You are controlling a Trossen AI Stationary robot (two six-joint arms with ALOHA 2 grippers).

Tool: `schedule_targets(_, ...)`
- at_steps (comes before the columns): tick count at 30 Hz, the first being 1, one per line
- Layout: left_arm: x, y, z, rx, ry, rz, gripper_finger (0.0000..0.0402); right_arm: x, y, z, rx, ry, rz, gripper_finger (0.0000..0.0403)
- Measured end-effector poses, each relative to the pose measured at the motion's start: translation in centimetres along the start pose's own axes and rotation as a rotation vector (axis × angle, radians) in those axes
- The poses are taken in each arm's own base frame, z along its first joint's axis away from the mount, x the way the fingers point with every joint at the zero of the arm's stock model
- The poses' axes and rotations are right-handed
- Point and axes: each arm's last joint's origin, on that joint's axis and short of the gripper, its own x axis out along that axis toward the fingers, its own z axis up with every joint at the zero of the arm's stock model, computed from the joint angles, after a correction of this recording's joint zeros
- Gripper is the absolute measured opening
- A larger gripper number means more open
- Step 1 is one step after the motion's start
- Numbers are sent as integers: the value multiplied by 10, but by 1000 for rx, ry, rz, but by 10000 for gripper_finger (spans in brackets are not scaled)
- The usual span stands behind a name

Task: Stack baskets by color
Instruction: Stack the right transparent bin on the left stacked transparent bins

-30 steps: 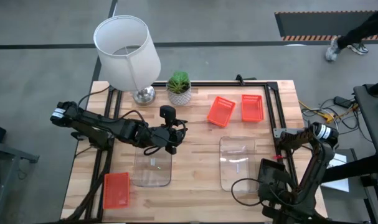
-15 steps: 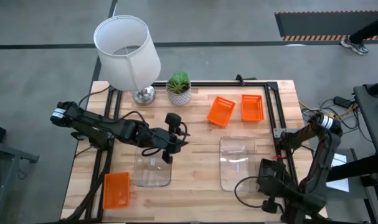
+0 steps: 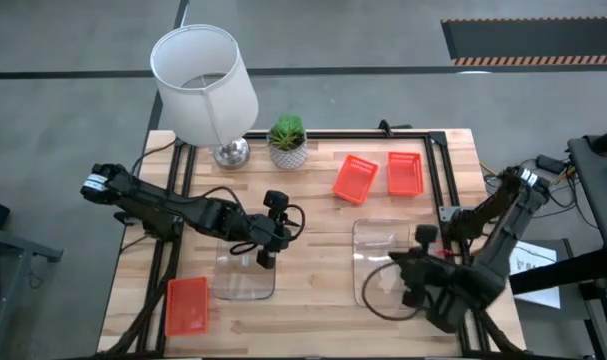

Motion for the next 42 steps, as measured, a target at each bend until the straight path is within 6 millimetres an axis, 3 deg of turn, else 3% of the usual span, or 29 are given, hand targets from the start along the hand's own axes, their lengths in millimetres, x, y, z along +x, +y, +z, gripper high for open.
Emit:
schedule_targets(8,1,-2,-2,1,6,-3,132,14,-30,9,-78,-37,70,8)
schedule_targets(14,1,-1,-1,-7,-14,4,132,22,-46,1,-70,-85,172,8)
schedule_targets(19,1,0,1,-12,-33,10,132,29,-47,-8,-45,-175,220,9)
schedule_targets(27,1,1,5,-27,-66,22,132,43,-38,-21,61,-245,254,48)
schedule_targets(37,0,3,11,-52,-127,42,132,69,4,-30,130,-102,392,143)
schedule_targets(42,-1,3,15,-63,-162,50,132,72,20,-21,185,-11,505,174)
